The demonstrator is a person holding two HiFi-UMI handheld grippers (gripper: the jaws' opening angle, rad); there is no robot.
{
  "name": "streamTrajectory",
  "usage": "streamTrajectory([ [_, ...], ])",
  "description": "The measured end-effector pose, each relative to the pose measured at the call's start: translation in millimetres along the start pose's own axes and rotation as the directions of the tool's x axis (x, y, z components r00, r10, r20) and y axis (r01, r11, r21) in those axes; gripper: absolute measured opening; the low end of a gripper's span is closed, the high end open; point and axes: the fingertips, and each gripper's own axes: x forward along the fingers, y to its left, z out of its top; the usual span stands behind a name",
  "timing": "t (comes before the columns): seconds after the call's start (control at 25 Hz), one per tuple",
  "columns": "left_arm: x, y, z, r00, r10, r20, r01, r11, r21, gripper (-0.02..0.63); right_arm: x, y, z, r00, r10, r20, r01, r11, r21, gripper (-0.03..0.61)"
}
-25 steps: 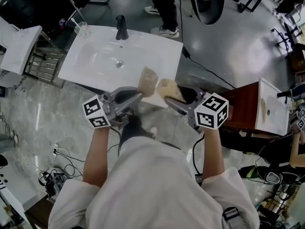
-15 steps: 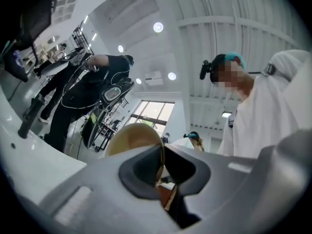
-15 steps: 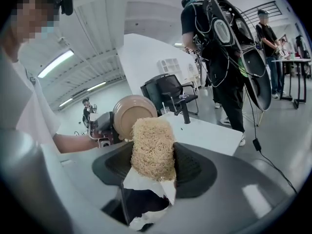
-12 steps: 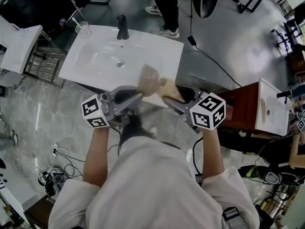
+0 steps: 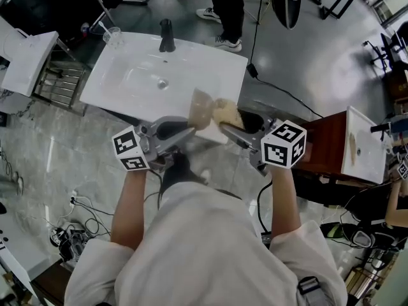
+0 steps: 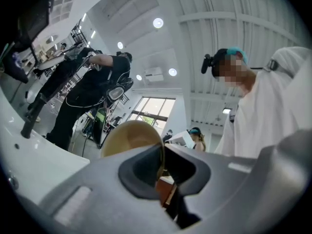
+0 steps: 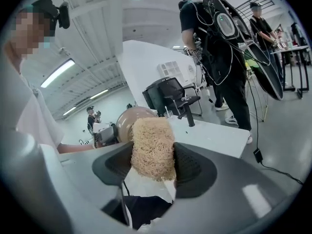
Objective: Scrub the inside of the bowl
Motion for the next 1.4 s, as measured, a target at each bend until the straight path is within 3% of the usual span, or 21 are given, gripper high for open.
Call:
streamTrajectory([
  [0.28,1,-12,7,1.000,-0.020,0.014,0.020,0.999,0.025,0.023,3,-2,-21,0.998,-0.022,-0.056,0.023,1.000,0.012,0.252],
  [0.52,2,0,9,0.999,0.037,0.004,-0.037,0.999,0.034,0.020,1,9,-25,0.996,0.024,-0.084,-0.024,1.000,-0.006,0.252],
  [0.68,6,1,3,0.999,0.035,-0.033,-0.034,0.999,0.034,0.020,-4,10,-18,0.998,0.035,-0.060,-0.035,0.999,0.000,0.253],
  [0.84,7,-8,1,0.999,-0.014,-0.042,0.015,1.000,0.020,0.025,-6,6,-7,0.999,0.054,0.007,-0.054,0.997,0.048,0.253],
  [1.12,12,-25,9,0.997,-0.066,-0.032,0.067,0.997,0.042,0.026,-7,-7,-9,0.999,-0.034,0.018,0.033,0.998,0.050,0.253],
  [1.24,12,-24,16,0.999,-0.049,-0.008,0.049,0.997,0.053,0.026,-5,-3,-14,0.999,-0.037,0.019,0.036,0.998,0.046,0.253],
  [1.4,10,-15,24,1.000,0.013,0.012,-0.014,0.997,0.078,0.019,-9,1,-8,0.992,-0.084,0.089,0.084,0.996,0.011,0.253],
])
